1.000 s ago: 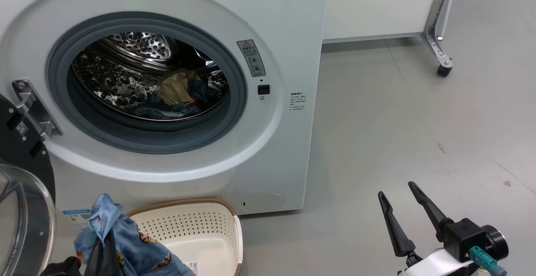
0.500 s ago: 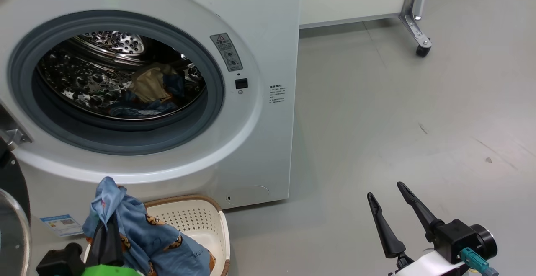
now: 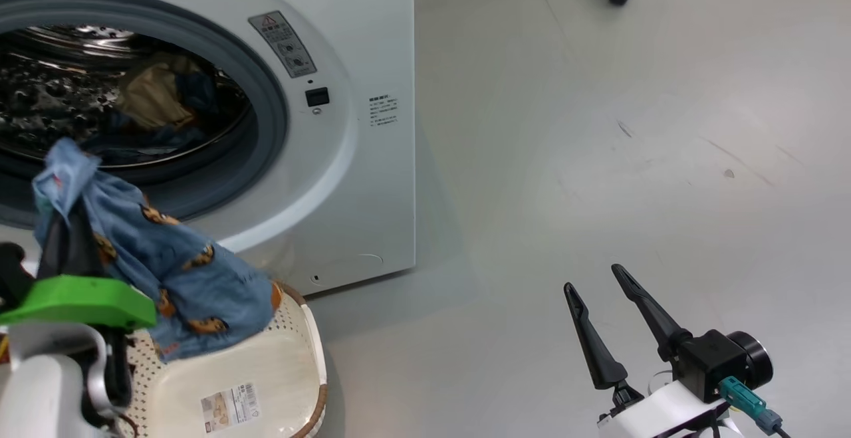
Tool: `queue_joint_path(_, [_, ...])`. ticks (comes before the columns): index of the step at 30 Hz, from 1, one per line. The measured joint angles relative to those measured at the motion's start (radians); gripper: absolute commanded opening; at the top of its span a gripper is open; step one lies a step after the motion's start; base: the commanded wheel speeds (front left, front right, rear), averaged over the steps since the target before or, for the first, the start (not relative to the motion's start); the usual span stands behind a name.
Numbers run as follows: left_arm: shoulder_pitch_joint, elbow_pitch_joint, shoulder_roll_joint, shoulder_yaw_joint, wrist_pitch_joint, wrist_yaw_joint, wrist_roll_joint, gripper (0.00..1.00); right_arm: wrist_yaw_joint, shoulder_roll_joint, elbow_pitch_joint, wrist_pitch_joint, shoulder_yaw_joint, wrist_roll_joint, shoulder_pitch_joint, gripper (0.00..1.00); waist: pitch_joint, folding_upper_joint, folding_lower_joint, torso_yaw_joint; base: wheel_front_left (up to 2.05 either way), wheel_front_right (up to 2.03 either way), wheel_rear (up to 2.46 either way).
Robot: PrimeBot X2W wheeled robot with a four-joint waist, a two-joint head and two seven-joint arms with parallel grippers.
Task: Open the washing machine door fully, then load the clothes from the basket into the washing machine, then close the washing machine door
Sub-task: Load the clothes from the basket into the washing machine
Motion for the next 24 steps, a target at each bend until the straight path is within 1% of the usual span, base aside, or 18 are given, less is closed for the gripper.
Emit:
queue_joint_path(6, [-0.142,0.048,0.073,0.054,0.063,0.021,0.0,0.0,0.0,0.002,-0.008,0.0,0.001,-0.001,-0.014,1.0,0.077,0.0,0.0001,-0.05,0.0,0.0,0.0])
queue_joint_path(7, [-0.186,0.068,0.103,0.063,0.085,0.026,0.001,0.0,0.0,0.002,-0.012,0.0,-0.003,-0.001,-0.023,1.0,0.105,0.0,0.0001,-0.066,0.0,0.0,0.0])
queue_joint_path(9, [-0.23,0.09,0.13,0.071,0.109,0.026,0.002,0.0,0.0,0.003,-0.015,0.0,-0.007,-0.001,-0.023,1.0,0.132,0.0,0.0001,-0.081,0.0,0.0,0.0])
queue_joint_path(13, [-0.311,0.139,0.155,0.088,0.152,0.03,-0.005,0.0,0.0,0.023,-0.026,0.0,-0.026,0.01,-0.026,1.0,0.191,0.0,0.0001,-0.109,0.0,0.0,0.0])
queue_joint_path(15, [-0.342,0.168,0.179,0.087,0.172,0.03,0.0,0.0,0.0,0.03,-0.029,0.0,-0.024,0.014,-0.028,1.0,0.22,0.0,0.0001,-0.121,0.0,0.0,0.0])
queue_joint_path(18, [-0.386,0.198,0.21,0.089,0.184,0.03,0.004,0.0,0.0,0.032,-0.034,0.0,-0.023,0.015,-0.044,1.0,0.266,0.0,0.0001,-0.136,0.0,0.0,0.0])
queue_joint_path(24, [-0.499,0.244,0.256,0.102,0.192,0.03,0.012,0.0,0.0,0.034,-0.059,0.0,-0.04,0.015,-0.082,1.0,0.357,0.0,0.0001,-0.16,0.0,0.0,0.0])
